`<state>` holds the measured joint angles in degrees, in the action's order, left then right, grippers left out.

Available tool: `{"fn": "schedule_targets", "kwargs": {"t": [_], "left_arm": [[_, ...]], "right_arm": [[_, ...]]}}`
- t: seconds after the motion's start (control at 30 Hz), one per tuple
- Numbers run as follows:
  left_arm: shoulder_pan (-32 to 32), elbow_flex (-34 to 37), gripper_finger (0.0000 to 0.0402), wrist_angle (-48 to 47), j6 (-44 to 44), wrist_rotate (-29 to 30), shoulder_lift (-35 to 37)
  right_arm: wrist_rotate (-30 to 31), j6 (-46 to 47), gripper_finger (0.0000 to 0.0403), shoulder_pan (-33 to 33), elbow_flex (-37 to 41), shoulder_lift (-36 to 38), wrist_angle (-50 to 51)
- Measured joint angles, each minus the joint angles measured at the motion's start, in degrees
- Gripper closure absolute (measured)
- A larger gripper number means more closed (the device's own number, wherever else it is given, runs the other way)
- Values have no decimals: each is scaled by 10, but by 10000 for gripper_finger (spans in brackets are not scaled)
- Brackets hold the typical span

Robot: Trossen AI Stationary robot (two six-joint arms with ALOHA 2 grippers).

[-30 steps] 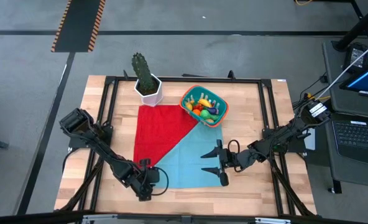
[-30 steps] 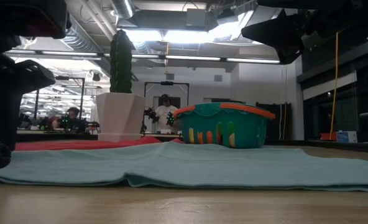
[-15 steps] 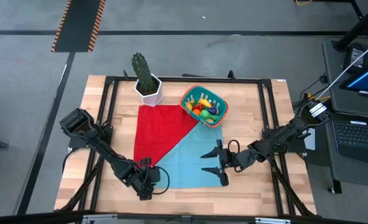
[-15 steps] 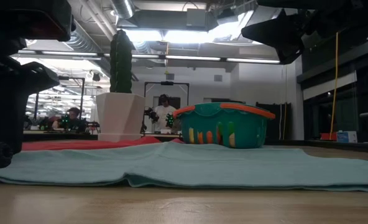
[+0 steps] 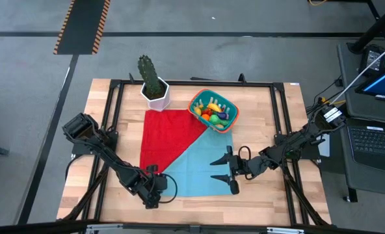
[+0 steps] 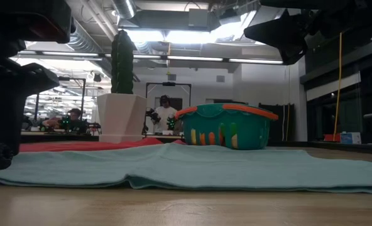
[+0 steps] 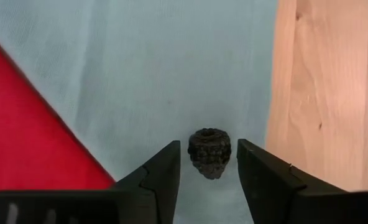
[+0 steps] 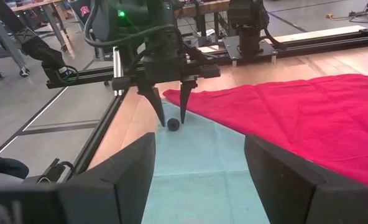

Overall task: Pick and placing Produce into tupperware
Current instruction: Put the blackberry into the blue basket

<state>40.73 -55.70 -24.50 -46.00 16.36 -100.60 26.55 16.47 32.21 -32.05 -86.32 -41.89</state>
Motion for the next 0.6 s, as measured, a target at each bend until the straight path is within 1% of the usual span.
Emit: {"fn": "schedule_targets", "kwargs": {"t": [0.6], "left_arm": [[-1,0,304,-5,1,1,0]], "right_arm": [[0,0,155,0,0,0,1]]}}
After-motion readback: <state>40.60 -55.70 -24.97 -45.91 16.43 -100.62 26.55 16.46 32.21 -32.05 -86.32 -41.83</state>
